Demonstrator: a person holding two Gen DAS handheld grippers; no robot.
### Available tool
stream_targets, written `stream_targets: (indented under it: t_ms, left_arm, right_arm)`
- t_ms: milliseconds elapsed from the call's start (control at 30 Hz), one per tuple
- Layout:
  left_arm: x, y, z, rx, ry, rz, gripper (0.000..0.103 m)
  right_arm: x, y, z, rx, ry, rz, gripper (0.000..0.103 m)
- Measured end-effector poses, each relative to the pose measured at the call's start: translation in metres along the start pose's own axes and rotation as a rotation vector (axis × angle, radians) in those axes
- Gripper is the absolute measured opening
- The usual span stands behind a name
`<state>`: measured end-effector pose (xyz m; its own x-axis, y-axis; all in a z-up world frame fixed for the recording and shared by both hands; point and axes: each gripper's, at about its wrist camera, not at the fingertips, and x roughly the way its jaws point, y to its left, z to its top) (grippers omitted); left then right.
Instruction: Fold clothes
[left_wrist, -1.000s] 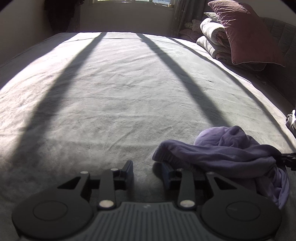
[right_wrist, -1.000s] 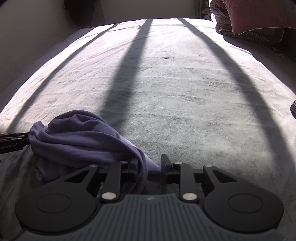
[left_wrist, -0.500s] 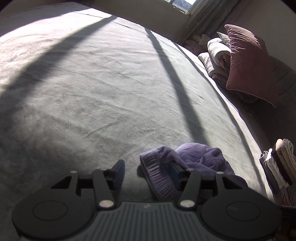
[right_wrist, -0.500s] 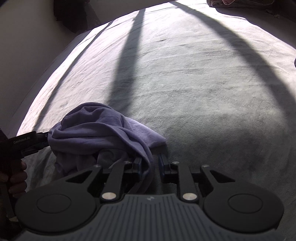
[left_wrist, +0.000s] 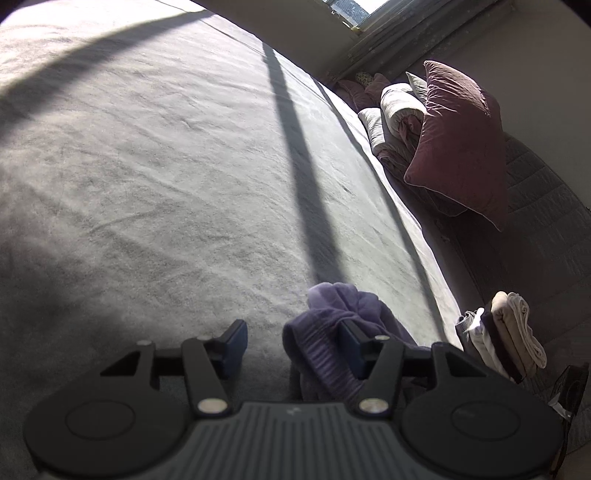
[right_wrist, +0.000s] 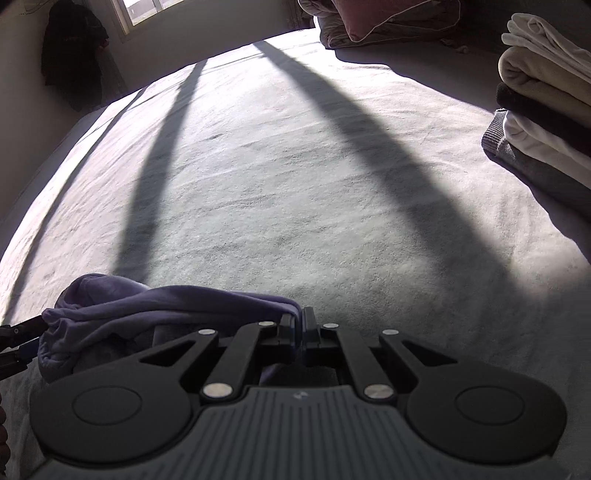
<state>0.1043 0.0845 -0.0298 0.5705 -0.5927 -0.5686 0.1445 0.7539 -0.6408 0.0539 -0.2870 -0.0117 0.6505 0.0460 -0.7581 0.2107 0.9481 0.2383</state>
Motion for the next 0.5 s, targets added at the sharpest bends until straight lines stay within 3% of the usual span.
stream_targets:
  t_ms: [67,133,233,500]
  left_arm:
    - [0.001,-0.006,-0.003,0.007,0.014,-0.038,0.051]
    - [0.001,-0.013,-0.007,0.027,0.017,-0.036,0.029]
    - [-0.003,-0.022,-0.011,0.068,-0.004,0.009,0.008]
    - [-0.054,-0.057,-0.019,0.27,-0.196,0.212,0.006]
  right_arm:
    - [0.001,-0.005,-0.001,0.009,0.014,0.009,0.003]
    - [0.001,-0.007,-0.003,0.008,0.02,0.018,0.003]
    - [0.0,-0.006,-0.004,-0.006,0.016,0.025,0.003]
    - [-0.024,0.007,0.001,-0.038,-0.059,0.058,0.003]
